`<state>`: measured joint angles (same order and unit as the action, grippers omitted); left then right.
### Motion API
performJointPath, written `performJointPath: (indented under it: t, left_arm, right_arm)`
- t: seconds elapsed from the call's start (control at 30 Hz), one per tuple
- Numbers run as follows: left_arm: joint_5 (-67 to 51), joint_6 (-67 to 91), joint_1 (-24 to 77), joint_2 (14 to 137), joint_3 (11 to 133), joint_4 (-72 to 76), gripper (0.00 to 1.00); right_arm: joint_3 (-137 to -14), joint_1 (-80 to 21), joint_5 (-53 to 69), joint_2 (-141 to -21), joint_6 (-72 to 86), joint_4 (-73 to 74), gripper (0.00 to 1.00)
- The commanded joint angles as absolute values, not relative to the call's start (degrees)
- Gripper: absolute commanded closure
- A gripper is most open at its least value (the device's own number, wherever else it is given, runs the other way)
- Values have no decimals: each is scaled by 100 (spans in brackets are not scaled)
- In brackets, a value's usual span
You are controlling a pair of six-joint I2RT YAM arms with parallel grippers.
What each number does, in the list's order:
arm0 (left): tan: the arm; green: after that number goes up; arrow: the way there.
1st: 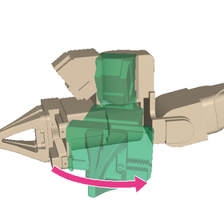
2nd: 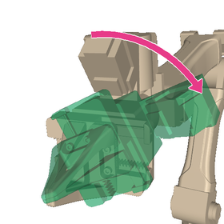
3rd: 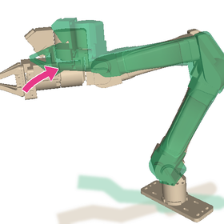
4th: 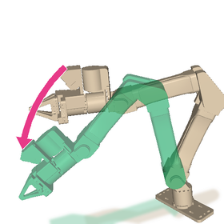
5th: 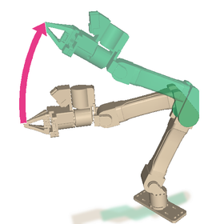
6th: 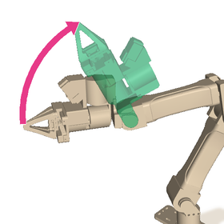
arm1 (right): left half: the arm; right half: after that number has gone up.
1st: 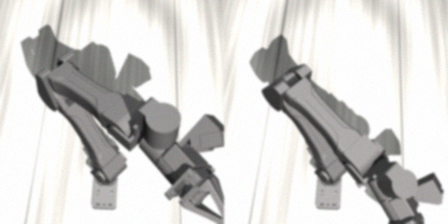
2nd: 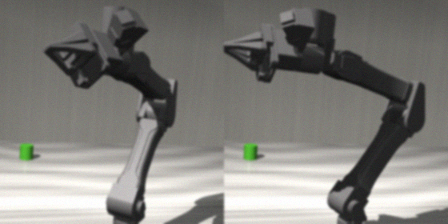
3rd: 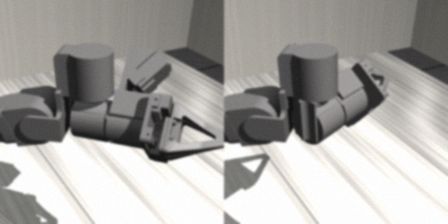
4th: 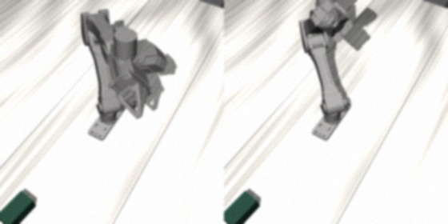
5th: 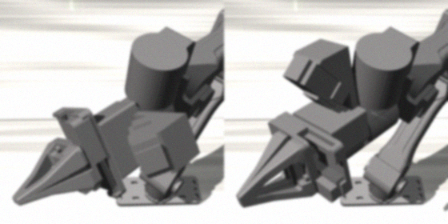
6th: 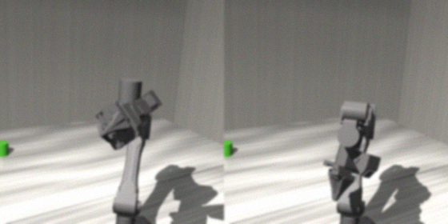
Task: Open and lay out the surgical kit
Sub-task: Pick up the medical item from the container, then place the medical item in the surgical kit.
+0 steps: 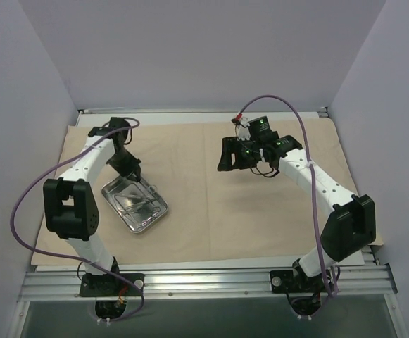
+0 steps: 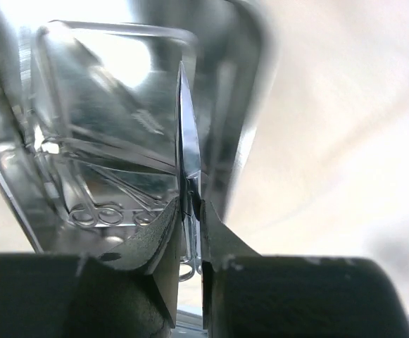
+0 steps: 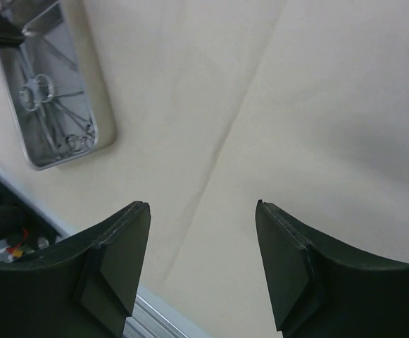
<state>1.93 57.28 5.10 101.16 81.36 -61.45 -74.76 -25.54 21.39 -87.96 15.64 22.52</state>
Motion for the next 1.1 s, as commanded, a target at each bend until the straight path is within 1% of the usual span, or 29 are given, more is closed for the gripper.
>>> performJointPath:
  t: [0.0,0.07,0.2,0.23,0.27,0.33,0.47,0.67,0.83,0.97,1.07]
  left_arm:
    - [0,4133,1089,10011,8902,-6214,98]
    - [-245,3640,1369,9932,9140,-6179,98]
    - [-912,3235,1687,9739,9202,-5706,98]
    - [-1454,3113,1722,9686,9150,-5513,98]
    - [-1616,3050,1757,9572,9080,-5337,98]
    - [-1862,2832,1933,9501,9061,-5054,98]
    - [-2073,2733,2057,9519,9176,-5142,98]
    - [-2100,2935,2180,9544,9228,-5203,98]
    - [-2083,3067,2224,9668,9465,-5501,98]
    - [-2065,3173,2250,9685,9545,-5651,98]
    - [-2039,3199,2294,9729,9606,-5713,98]
  right_arm:
    - [-7769,-2531,3671,-8982,1283,1741,38]
    - [-7866,-2557,4163,-9175,1336,1531,37]
    - [-8165,-2707,4551,-9465,1537,1442,35]
    - [-8148,-2742,4683,-9518,1695,1259,35]
    - [-8139,-2786,4780,-9527,1757,1179,35]
    - [-8139,-2900,4991,-9606,1871,1055,37]
    - [-8130,-3146,5141,-9703,2073,871,38]
    - [-7761,-3419,4844,-9747,2820,71,44]
    - [-7945,-3612,4132,-9949,2953,282,51]
    - [-7892,-3647,3868,-10002,3129,184,54]
    - [-7910,-3674,3911,-10090,3199,114,55]
